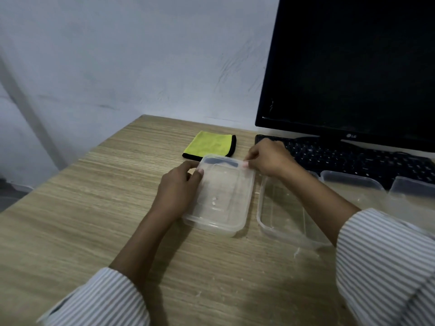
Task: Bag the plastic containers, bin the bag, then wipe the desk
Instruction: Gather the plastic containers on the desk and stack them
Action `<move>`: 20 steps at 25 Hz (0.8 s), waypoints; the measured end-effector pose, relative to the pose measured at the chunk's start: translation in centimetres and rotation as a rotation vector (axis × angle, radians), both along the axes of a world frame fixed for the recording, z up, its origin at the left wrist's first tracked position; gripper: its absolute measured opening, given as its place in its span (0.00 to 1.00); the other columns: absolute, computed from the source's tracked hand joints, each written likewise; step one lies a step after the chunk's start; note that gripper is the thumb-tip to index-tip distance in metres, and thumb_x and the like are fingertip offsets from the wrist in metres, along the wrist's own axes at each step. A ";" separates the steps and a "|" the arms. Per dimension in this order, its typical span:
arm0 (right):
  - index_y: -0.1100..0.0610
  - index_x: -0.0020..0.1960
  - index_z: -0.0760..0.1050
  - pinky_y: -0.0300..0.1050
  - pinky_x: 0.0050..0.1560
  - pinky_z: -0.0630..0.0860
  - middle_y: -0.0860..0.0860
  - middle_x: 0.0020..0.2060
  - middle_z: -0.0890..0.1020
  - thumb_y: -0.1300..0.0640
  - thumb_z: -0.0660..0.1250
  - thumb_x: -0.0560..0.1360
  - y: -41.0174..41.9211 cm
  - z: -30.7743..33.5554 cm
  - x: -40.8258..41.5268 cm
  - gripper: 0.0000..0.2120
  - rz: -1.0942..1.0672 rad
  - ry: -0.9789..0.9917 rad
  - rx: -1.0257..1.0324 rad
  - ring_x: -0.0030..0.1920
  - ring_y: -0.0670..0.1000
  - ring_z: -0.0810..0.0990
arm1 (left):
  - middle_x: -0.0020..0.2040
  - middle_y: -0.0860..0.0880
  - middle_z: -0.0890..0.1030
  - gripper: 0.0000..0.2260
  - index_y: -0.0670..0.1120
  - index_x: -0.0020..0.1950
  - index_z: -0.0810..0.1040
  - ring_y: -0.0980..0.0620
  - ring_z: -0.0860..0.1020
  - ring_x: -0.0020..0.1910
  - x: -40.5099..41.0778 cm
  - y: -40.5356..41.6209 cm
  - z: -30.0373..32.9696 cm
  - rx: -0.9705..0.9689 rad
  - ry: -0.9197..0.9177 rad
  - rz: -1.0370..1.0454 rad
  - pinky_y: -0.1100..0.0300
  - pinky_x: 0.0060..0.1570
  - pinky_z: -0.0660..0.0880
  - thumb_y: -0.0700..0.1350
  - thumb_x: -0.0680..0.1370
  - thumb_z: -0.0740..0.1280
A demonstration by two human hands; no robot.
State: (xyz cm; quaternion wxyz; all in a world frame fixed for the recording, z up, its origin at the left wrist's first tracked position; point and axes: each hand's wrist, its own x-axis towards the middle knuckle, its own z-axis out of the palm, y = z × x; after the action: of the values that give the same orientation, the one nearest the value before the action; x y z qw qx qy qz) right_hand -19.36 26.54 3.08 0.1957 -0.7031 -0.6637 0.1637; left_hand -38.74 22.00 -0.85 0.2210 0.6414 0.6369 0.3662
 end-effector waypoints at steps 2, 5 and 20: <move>0.48 0.39 0.82 0.55 0.58 0.76 0.55 0.52 0.83 0.50 0.75 0.69 0.0 -0.4 0.3 0.04 -0.025 0.022 0.008 0.55 0.57 0.79 | 0.42 0.52 0.78 0.14 0.50 0.64 0.76 0.50 0.75 0.46 0.1 0.0 -0.1 0.013 0.020 -0.008 0.59 0.43 0.66 0.50 0.81 0.60; 0.47 0.41 0.81 0.50 0.55 0.73 0.55 0.54 0.80 0.50 0.73 0.71 -0.3 -0.9 0.2 0.02 -0.049 -0.009 0.056 0.57 0.57 0.76 | 0.52 0.45 0.81 0.15 0.49 0.65 0.75 0.44 0.77 0.54 0.0 0.1 -0.4 0.027 0.070 -0.013 0.55 0.49 0.70 0.50 0.81 0.59; 0.52 0.55 0.81 0.37 0.46 0.72 0.46 0.49 0.78 0.45 0.69 0.74 -13.5 -0.5 -2.8 0.15 0.401 -0.043 0.269 0.43 0.42 0.75 | 0.77 0.49 0.60 0.21 0.47 0.74 0.65 0.48 0.61 0.75 0.2 0.8 -0.2 0.079 0.229 -0.269 0.58 0.70 0.58 0.37 0.81 0.54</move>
State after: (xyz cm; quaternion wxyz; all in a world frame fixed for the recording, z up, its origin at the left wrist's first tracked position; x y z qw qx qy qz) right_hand -22.15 13.04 2.57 0.2369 -0.5283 -0.8098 0.0946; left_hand -38.52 22.84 -1.08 0.1687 0.7666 0.5515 0.2823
